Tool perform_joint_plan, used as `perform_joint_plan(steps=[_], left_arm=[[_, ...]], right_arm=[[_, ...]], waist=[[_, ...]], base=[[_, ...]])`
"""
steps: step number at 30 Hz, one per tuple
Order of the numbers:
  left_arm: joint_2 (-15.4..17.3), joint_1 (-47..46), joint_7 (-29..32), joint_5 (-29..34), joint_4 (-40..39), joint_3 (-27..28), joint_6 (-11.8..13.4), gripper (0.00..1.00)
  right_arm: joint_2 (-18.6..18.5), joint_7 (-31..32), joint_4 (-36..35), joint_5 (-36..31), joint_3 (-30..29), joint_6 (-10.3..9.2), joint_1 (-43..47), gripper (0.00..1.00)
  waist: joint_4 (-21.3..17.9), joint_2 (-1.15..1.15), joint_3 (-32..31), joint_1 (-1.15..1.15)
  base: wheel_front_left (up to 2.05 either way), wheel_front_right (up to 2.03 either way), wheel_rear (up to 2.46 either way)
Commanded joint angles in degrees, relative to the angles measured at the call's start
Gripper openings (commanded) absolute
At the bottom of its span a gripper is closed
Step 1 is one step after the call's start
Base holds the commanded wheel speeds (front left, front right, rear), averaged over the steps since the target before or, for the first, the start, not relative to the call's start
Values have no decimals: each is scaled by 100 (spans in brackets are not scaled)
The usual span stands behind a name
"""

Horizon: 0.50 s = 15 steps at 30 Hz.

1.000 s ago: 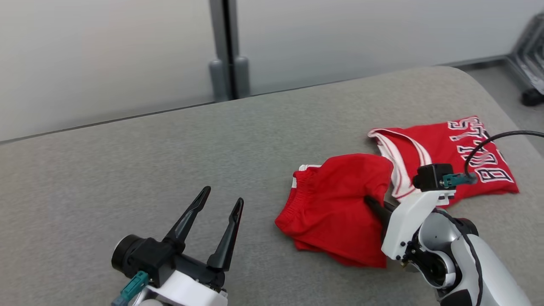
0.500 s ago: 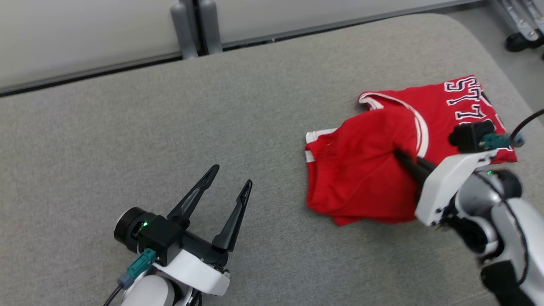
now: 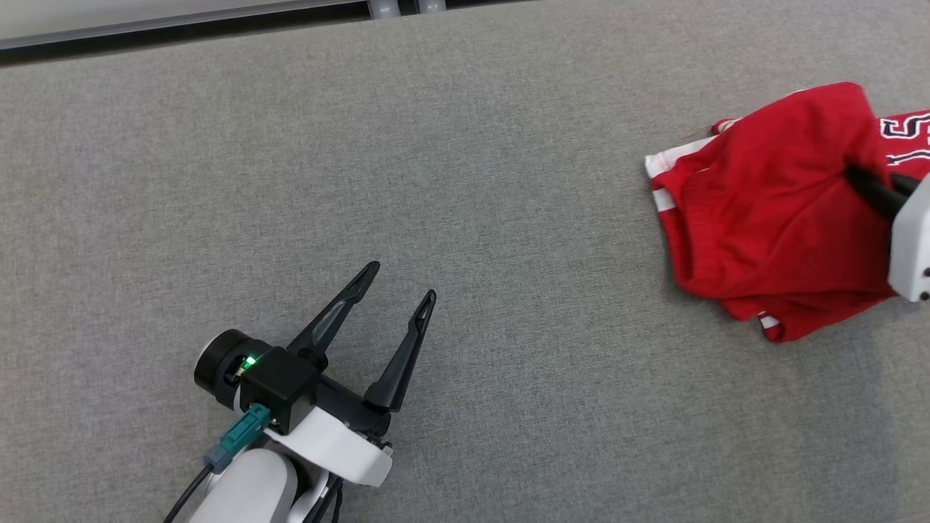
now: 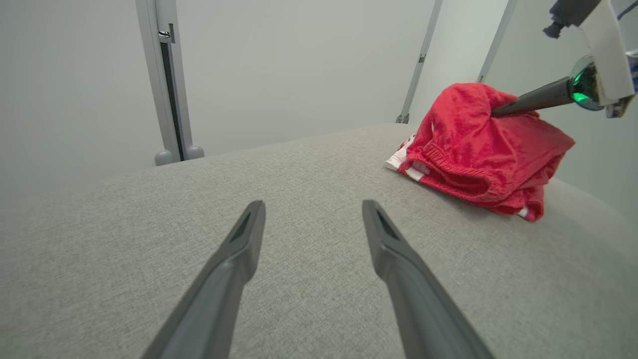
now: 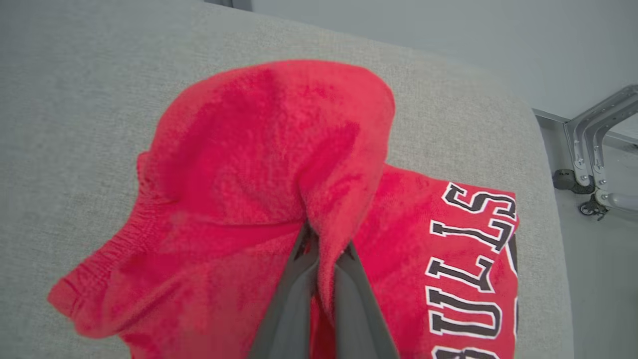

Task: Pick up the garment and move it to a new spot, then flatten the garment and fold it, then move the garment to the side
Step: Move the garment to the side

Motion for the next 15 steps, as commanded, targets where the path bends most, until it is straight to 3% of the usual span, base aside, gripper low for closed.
perform_joint_plan(steps=[1, 7, 8, 9, 10, 11, 15], left_arm=[[-6, -127, -29, 38, 8, -10, 7, 100], [-28, -187, -30, 15, 49, -35, 25, 100], [-29, -200, -29, 6, 59, -35, 26, 100], [-26, -211, -30, -5, 71, -37, 25, 100], [-25, -219, -32, -18, 85, -40, 25, 100], [-28, -223, -35, -29, 108, -45, 24, 100], [-50, -221, -46, -67, 172, -48, 23, 100]], right_arm=[[-143, 84, 168, -124, -33, 1, -146, 0], [-116, 200, 837, -519, -346, 1, -325, 0], [-57, 126, 933, -622, -394, 1, -361, 5], [1, 61, 1052, -717, -431, 1, -370, 36], [44, 11, 1183, -787, -470, 1, -354, 75], [67, -78, 1331, -913, -531, 1, -371, 100], [177, -493, 1721, -1332, -719, 1, -485, 100]], waist=[[36, 0, 40, 0], [59, 0, 75, 0], [62, 0, 77, 0], [66, 0, 73, 0], [72, 0, 61, 0], [79, 0, 39, 0], [98, 0, -80, 0]], base=[[0, 0, 0], [0, 0, 0], [0, 0, 0], [0, 0, 0], [0, 0, 0], [0, 0, 0], [0, 0, 0]])
